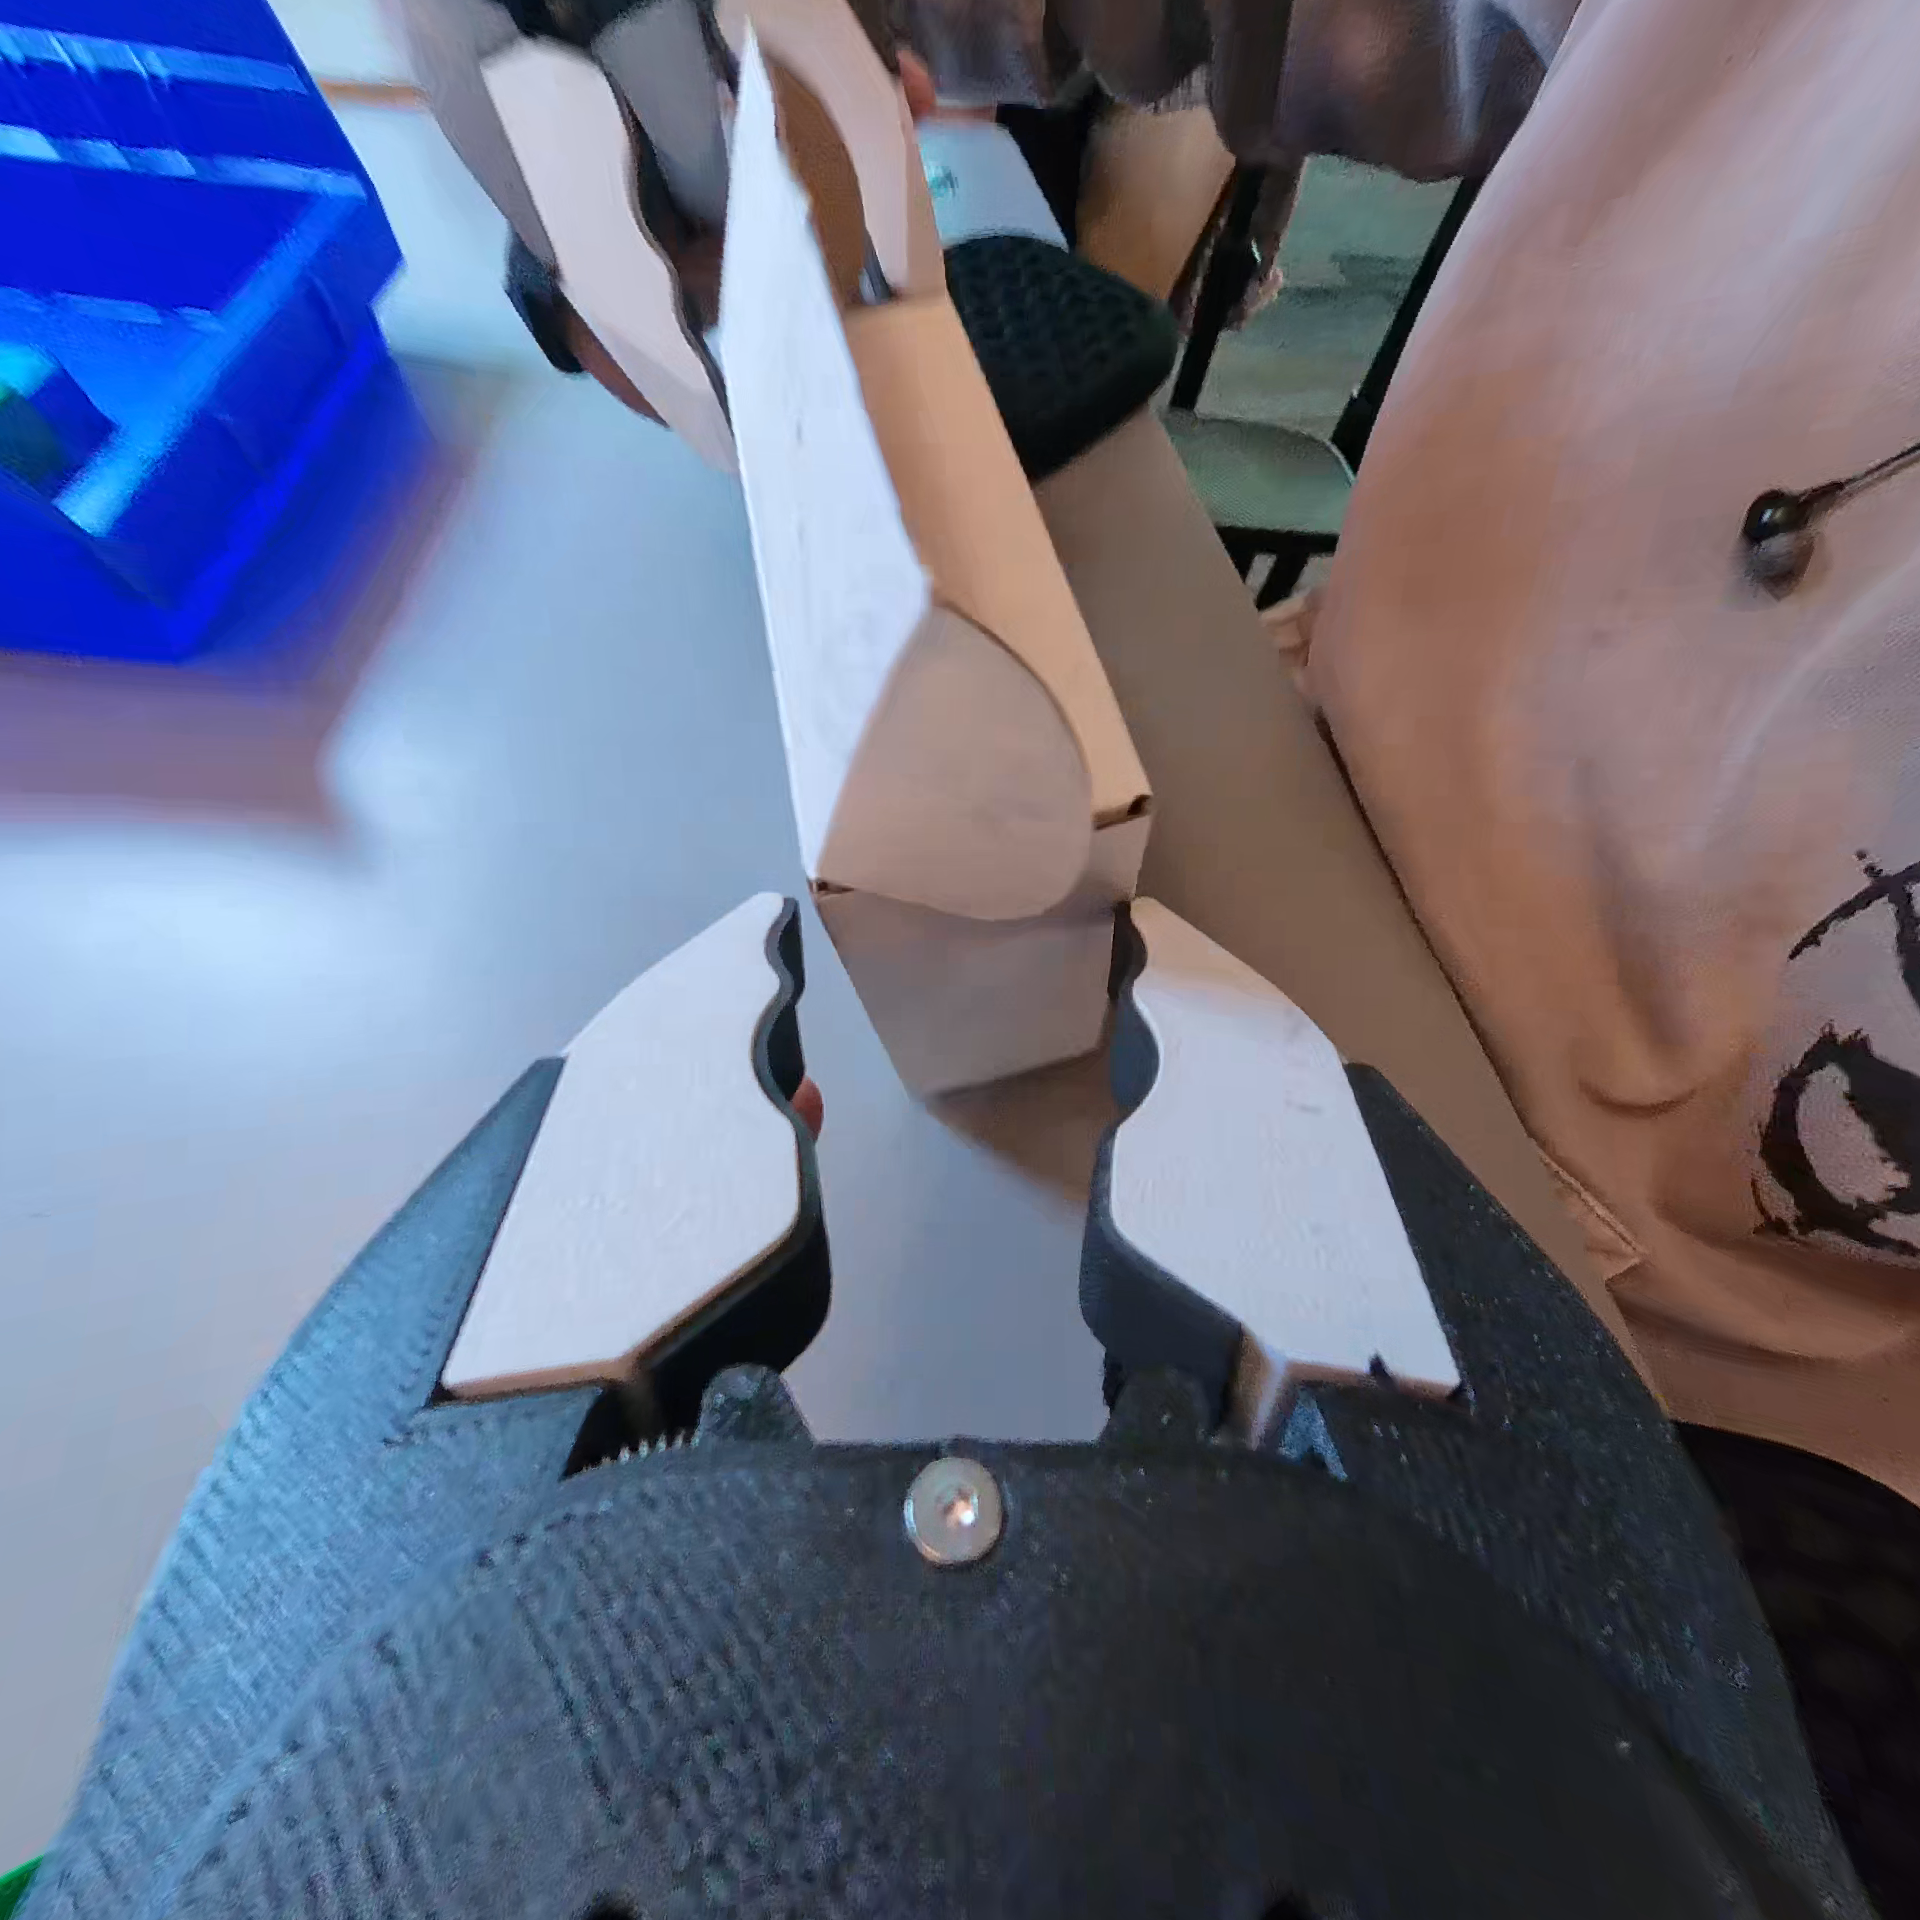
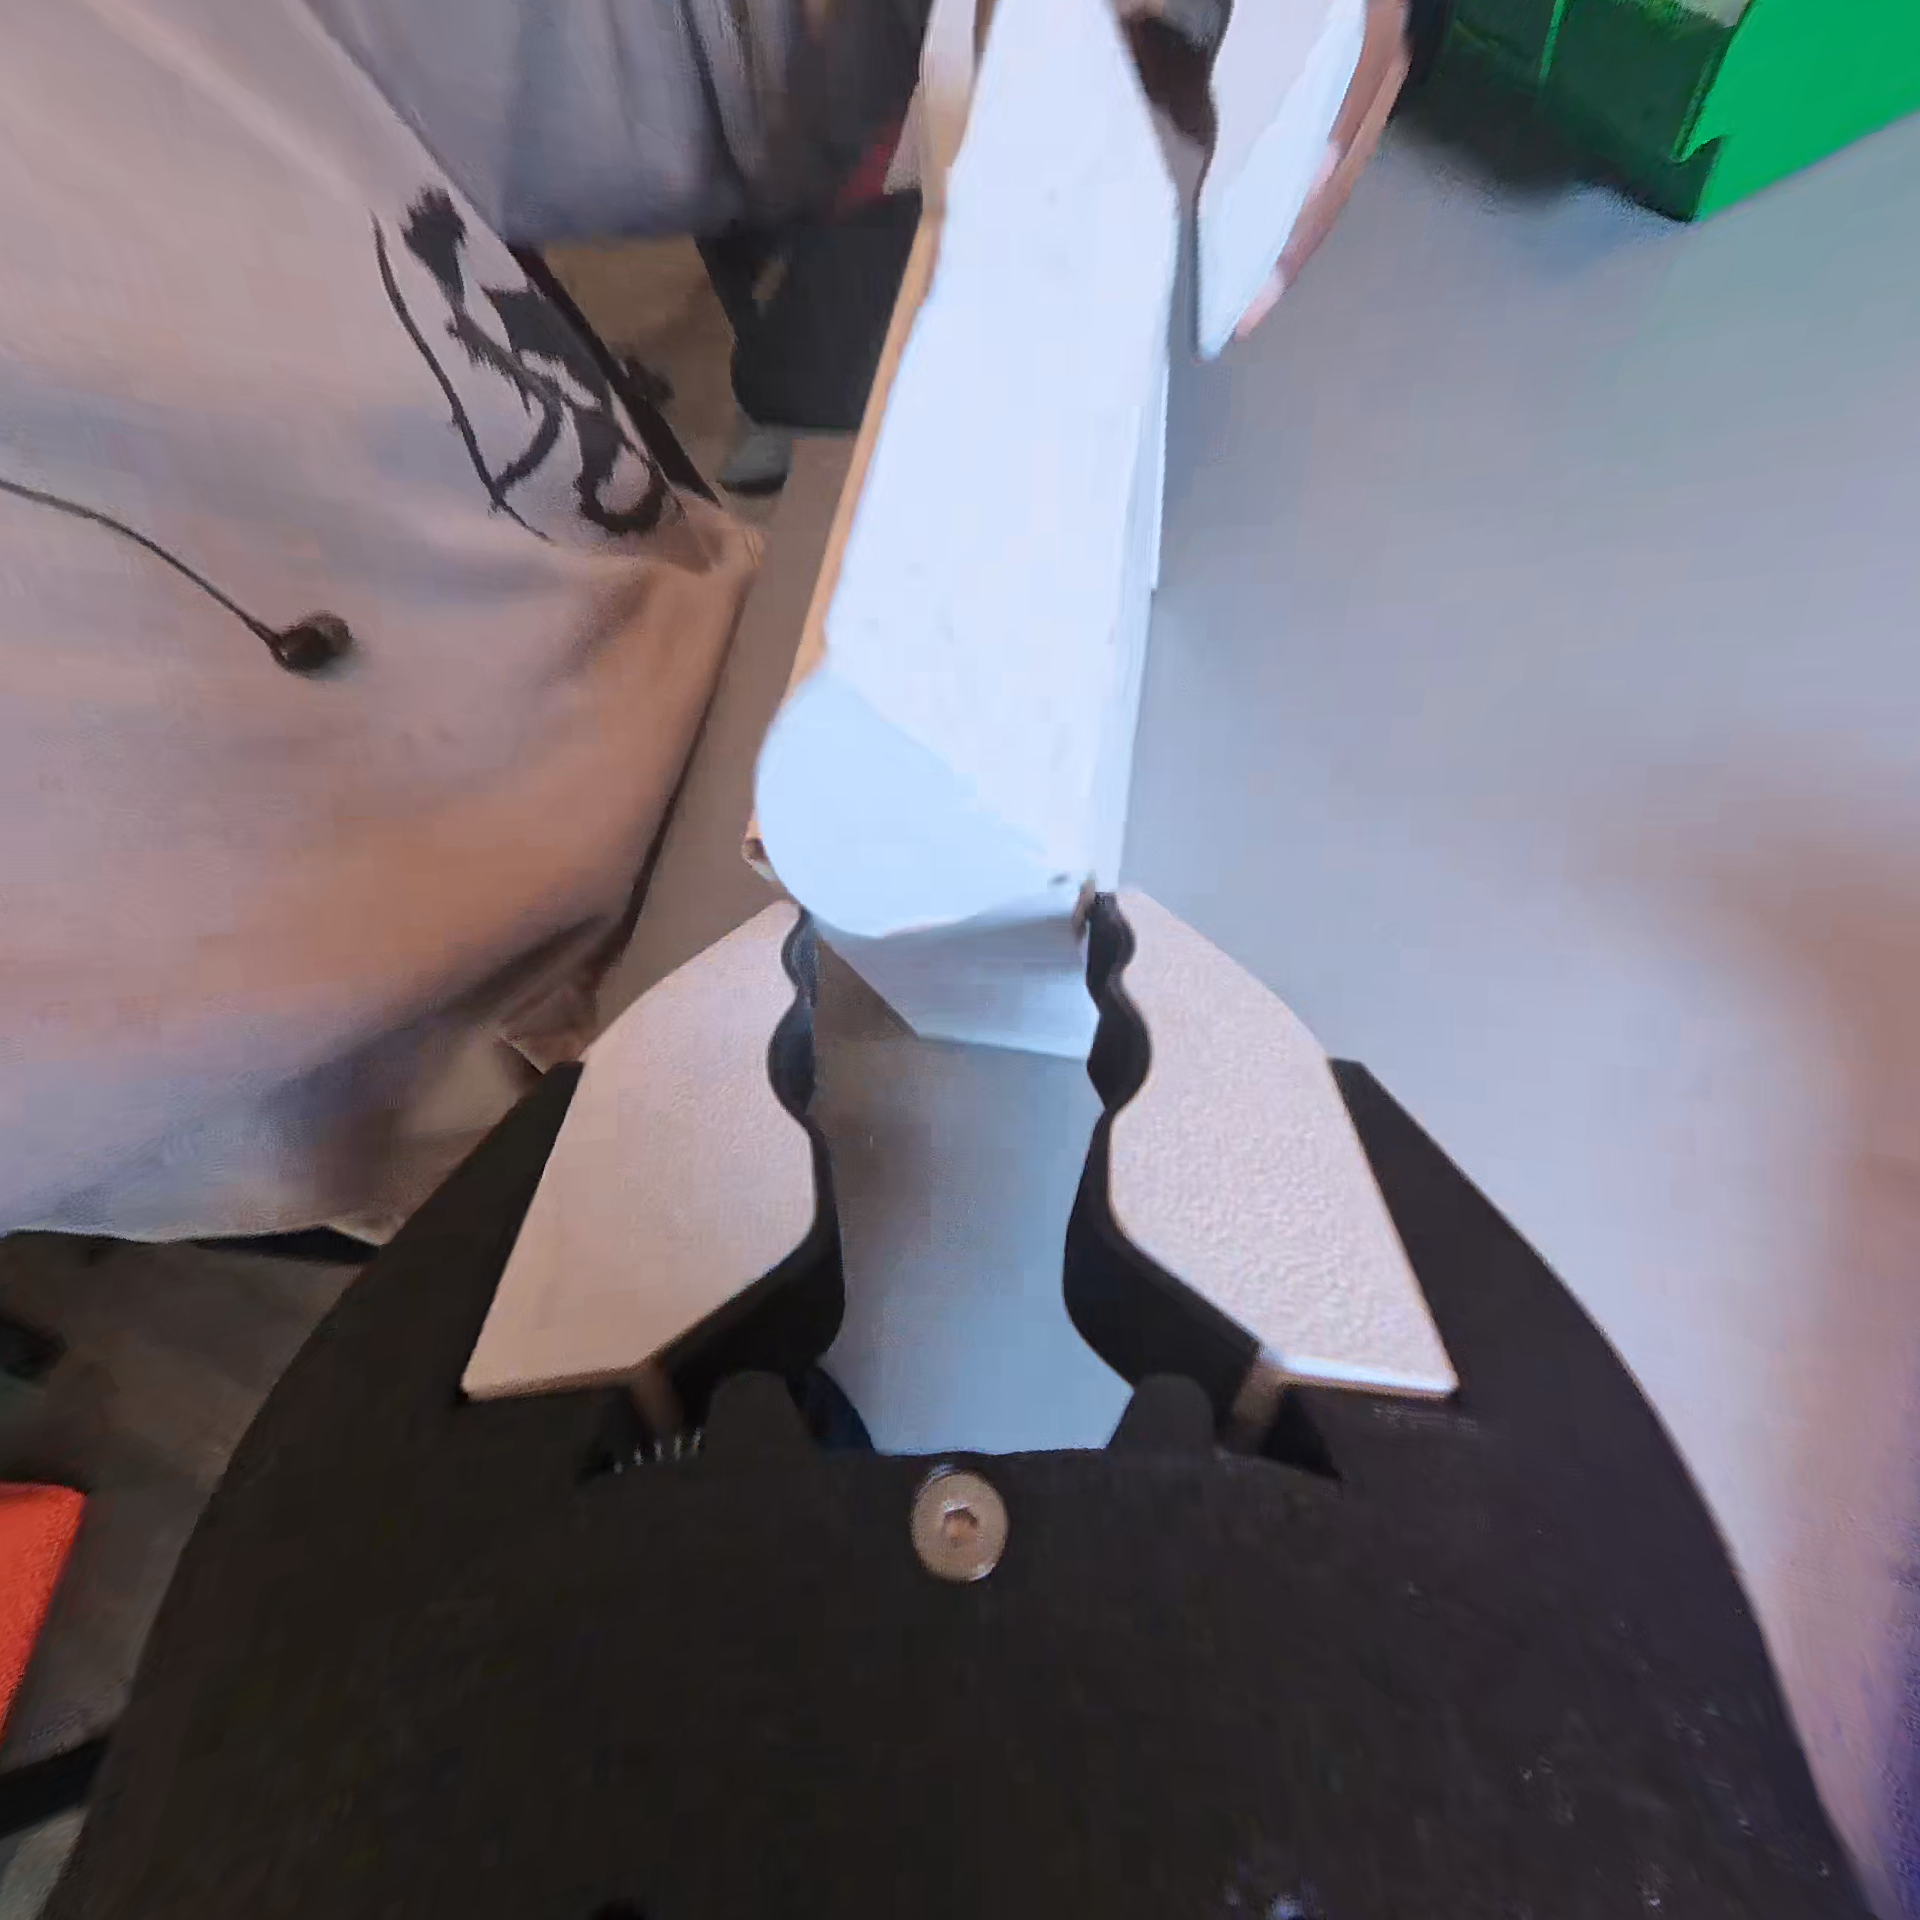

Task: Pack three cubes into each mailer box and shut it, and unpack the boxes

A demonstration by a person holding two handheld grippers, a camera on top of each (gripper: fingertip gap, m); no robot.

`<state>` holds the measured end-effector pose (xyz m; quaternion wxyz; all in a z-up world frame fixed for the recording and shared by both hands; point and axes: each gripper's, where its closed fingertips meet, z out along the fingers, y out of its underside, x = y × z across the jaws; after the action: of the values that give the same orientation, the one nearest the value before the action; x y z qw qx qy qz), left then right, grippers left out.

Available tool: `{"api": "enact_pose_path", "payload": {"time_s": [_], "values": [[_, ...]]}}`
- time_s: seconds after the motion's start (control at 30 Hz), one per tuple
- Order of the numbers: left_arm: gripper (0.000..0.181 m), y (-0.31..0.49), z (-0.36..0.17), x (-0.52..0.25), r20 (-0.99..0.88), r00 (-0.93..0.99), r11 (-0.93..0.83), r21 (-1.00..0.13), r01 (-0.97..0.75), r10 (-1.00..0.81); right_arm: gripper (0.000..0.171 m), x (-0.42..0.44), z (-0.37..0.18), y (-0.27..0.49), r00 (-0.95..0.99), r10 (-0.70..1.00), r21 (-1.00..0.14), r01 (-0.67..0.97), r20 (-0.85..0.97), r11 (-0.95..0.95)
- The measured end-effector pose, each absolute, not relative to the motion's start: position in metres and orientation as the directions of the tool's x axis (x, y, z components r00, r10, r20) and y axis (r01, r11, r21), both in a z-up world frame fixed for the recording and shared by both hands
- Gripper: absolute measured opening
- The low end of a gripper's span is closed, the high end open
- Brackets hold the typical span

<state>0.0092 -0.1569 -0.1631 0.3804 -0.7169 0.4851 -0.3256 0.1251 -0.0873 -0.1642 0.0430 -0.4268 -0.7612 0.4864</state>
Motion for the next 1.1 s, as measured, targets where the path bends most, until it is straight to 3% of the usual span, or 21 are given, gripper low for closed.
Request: {"api": "enact_pose_path", "payload": {"time_s": [0.1, 0.2, 0.43, 0.63, 0.77, 1.1], "values": [[0.06, -0.162, -0.176, 0.016, 0.164, 0.303, -0.281, -0.872, -0.4, -0.939, 0.053, 0.124, -0.171, -0.084, -0.623, 0.69, -0.803, 0.587, -0.367, 0.103], [0.056, -0.16, -0.17, 0.009, 0.105, 0.35, -0.245, -0.891, -0.382, -0.931, 0.05, 0.126, -0.165, -0.082, -0.618, 0.717, -0.83, 0.549, -0.323, 0.098], [0.057, -0.162, -0.117, -0.017, 0.002, 0.399, -0.147, -0.932, -0.332, -0.917, 0.055, 0.137, -0.124, -0.064, -0.609, 0.771, -0.861, 0.479, -0.186, 0.17], [0.052, -0.163, -0.12, 0.004, -0.025, 0.286, -0.108, -0.892, -0.44, -0.958, 0.049, 0.123, -0.129, -0.076, -0.647, 0.757, -0.828, 0.472, -0.093, 0.302], [0.035, -0.161, -0.12, 0.015, -0.05, 0.256, -0.084, -0.87, -0.486, -0.966, 0.038, 0.12, -0.129, -0.089, -0.66, 0.741, -0.839, 0.469, -0.125, 0.276], [0.031, -0.157, -0.115, 0.019, 0.038, 0.345, -0.205, -0.862, -0.464, -0.938, 0.037, 0.115, -0.124, -0.089, -0.463, 0.797, -0.784, 0.621, -0.387, -0.019]]}}
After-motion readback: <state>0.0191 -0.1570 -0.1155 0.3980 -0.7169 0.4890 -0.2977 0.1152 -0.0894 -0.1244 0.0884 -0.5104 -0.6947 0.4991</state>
